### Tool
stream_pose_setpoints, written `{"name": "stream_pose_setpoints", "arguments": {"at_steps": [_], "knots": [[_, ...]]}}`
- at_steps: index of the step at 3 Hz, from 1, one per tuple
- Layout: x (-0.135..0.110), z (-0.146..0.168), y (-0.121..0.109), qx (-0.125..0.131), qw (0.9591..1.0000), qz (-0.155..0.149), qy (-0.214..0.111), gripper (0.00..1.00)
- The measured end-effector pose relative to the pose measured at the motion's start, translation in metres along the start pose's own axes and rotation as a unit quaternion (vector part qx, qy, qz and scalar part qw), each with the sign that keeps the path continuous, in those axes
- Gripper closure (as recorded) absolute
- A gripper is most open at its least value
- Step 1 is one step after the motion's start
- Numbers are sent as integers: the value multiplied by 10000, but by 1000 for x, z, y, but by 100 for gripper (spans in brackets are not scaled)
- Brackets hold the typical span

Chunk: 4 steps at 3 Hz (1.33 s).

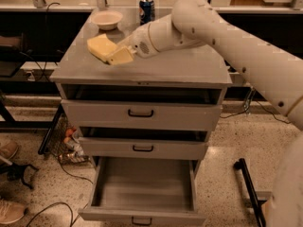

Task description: Place sponge into bottom drawer

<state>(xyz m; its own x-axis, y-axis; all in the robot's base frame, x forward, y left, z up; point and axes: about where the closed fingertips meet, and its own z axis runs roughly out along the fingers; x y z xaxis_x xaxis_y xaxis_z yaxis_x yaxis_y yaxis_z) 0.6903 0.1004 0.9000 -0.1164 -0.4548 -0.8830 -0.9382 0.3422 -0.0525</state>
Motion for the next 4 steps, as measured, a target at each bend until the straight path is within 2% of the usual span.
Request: {"name": "stream_pose_setpoints", "arguments": {"at_steps": [1,2,3,4], "knots": [[12,-4,17,-327,9987,-342,177,100],[12,-3,17,-330,9987,-344,179,100],[17,-6,25,-452,9977,-419,278,100],[19,-28,54,-505,9971,-525,217,100]]}}
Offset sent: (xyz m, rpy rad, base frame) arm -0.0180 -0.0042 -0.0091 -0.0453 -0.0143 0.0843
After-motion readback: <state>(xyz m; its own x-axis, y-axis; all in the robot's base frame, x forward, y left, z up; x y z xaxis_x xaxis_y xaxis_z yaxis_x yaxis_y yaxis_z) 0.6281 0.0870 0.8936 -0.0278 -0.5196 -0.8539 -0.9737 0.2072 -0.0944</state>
